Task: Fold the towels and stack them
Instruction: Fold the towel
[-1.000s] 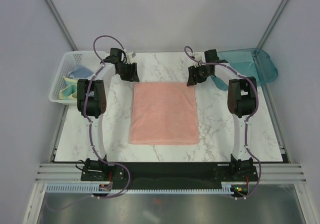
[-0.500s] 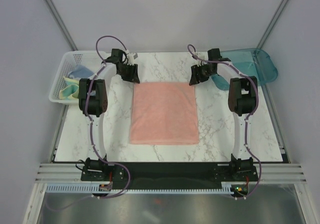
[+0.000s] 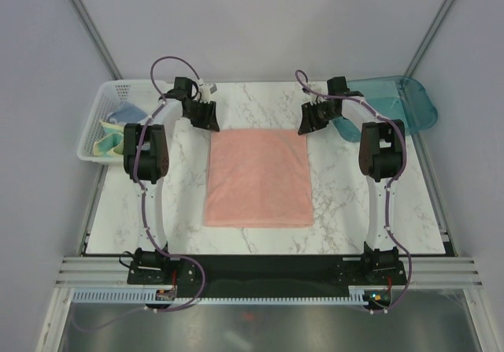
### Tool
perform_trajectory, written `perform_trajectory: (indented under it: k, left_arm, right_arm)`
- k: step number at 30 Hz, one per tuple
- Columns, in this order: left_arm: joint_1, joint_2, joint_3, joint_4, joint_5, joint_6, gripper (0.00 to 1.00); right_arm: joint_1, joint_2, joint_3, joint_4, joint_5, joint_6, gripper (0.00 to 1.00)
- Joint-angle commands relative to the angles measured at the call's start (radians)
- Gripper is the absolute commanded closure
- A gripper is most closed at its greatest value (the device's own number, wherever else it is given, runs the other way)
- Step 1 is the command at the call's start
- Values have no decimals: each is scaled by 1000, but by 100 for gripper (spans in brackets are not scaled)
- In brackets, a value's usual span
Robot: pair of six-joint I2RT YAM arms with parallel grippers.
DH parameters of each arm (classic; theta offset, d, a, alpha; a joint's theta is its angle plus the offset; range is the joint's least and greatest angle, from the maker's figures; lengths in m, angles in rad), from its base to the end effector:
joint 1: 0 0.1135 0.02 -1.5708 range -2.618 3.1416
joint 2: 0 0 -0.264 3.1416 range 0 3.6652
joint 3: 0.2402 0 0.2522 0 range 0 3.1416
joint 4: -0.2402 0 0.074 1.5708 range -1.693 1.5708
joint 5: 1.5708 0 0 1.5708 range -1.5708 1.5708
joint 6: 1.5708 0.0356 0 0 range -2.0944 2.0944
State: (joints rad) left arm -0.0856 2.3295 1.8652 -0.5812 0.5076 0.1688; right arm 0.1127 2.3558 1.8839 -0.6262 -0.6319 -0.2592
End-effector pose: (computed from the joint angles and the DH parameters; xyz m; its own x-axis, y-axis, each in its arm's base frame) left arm 0.4969 -0.0600 0.1581 -0.7964 0.2157 -0.5650 0.4579 0.8254 -0.3303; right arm 0.4933 0.0770 0.1509 -0.7634 -0.2945 -0.5749 -0.5728 0.7201 0.3916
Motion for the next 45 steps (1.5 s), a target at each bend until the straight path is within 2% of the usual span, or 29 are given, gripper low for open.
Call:
perform_trajectory:
  k: [1, 6, 14, 18, 20, 27, 30, 31, 32, 34, 35, 41, 45]
  left_arm:
    - [17, -9, -3, -42, 32, 51, 55]
    - [29, -15, -14, -55, -9, 54, 51]
    - [29, -7, -23, -60, 31, 47, 49]
    - [29, -5, -24, -66, 34, 46, 54]
    - [29, -2, -23, -72, 25, 47, 61]
    - [30, 8, -14, -89, 45, 49, 67]
    - [29, 17, -3, -104, 52, 51, 81]
    - [29, 18, 2, -106, 54, 49, 92]
    - [29, 14, 6, -108, 57, 41, 98]
    - [29, 14, 24, -106, 60, 23, 98]
    - [29, 11, 35, -106, 59, -10, 98]
    - [21, -24, 123, -97, 14, -132, 98]
    - [-9, -126, 118, -45, -44, -152, 98]
  right_arm:
    - [-5, 23, 27, -24, -20, -29, 54]
    - [-5, 25, 29, -26, -18, -28, 54]
    - [-5, 28, 32, -26, -22, -26, 54]
    - [-7, 36, 37, -24, -20, -25, 55]
    - [-5, 37, 38, -26, -19, -23, 55]
    - [-5, 43, 40, -24, -18, -18, 56]
    - [-5, 43, 41, -23, -23, -15, 57]
    - [-7, 45, 43, -23, -23, -11, 59]
    - [-5, 46, 47, -18, -23, -8, 67]
    - [-5, 48, 56, -15, -23, 11, 81]
    - [-5, 43, 61, -7, -20, 20, 100]
    - [2, -99, -2, 109, 63, 109, 100]
    - [11, -213, -61, 193, 101, 164, 100]
